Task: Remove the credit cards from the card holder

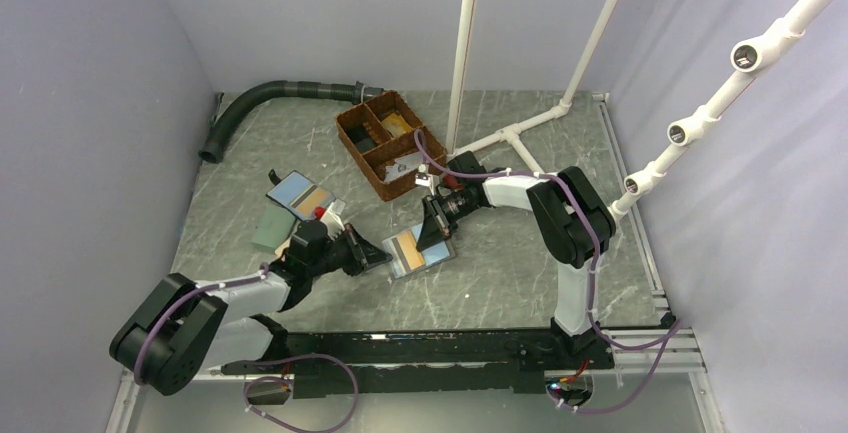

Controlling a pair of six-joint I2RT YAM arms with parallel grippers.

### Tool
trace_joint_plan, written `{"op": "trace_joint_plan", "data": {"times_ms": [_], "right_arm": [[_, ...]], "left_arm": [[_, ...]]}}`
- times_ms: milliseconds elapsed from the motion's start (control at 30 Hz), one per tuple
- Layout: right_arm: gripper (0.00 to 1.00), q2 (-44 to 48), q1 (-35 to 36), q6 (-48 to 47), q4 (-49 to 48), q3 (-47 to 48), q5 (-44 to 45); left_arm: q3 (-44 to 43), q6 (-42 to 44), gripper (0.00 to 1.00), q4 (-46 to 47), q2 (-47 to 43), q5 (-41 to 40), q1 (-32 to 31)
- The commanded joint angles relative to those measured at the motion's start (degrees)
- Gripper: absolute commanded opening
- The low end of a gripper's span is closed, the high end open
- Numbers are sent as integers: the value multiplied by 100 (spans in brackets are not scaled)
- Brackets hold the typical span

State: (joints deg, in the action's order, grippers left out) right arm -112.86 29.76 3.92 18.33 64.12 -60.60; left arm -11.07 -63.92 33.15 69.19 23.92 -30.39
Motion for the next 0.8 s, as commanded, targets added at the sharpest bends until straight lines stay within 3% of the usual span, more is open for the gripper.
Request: {"op": "trace_joint_plan", "data": {"times_ms": [0,100,300,600,767], "right_arm": [[0,-17,-40,-210,47,117,-3],[0,-17,-45,-250,83,127,22],[0,-4,-49,-266,111,162,-17],[0,114,-49,-339,196,125,148],[0,305,-69,-635,404,112,673]], "left_arm": [[151,5,0,23,-213,-158,50],[162,-21,0,5,-226,-176,59],[-53,-32,30,-237,-151,-182,69],[-252,-4,33,146,414,25,69],[-367,6,33,182,639,19,68]]}}
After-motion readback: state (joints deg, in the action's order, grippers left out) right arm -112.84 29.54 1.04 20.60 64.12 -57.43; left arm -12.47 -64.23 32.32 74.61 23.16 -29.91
